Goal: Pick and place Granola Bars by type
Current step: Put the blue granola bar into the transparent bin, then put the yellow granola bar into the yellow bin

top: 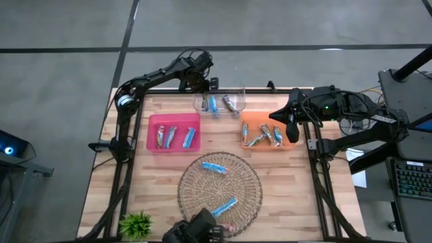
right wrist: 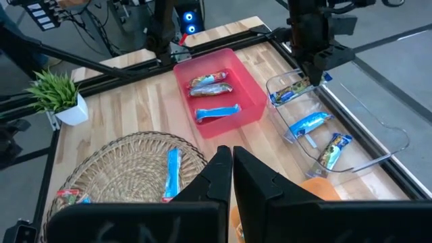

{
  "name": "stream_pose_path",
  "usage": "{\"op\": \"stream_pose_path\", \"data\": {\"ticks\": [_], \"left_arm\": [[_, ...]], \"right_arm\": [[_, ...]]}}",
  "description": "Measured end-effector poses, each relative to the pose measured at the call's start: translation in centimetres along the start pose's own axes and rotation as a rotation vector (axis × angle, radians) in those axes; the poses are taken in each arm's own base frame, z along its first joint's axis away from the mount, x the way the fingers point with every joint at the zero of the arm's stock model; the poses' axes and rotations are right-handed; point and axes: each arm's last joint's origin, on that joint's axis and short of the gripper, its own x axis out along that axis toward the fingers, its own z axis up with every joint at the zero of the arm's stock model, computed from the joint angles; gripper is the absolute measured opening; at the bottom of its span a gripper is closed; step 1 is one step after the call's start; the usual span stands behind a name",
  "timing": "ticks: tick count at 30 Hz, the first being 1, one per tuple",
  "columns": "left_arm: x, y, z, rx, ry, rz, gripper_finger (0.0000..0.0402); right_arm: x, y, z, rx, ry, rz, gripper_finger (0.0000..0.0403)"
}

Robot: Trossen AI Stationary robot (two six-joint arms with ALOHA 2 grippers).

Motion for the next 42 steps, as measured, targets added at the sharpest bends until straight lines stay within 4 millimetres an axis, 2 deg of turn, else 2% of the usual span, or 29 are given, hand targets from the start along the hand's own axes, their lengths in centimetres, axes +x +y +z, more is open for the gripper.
{"op": "stream_pose_path", "data": {"ticks": [18, 29, 42], "left_arm": [[0.14, 0.09, 0.04, 0.037, 0.004, -0.009, 0.0056], [0.14, 0.10, 0.04, 0.042, 0.007, -0.013, 0.0099], [0.14, 0.12, 0.01, 0.039, 0.012, -0.011, 0.0103]], "right_arm": [[-0.01, 0.00, 0.00, 0.000, 0.000, 0.000, 0.0008], [-0.01, 0.00, 0.00, 0.000, 0.000, 0.000, 0.0008], [-0.01, 0.00, 0.00, 0.000, 0.000, 0.000, 0.0008]]}}
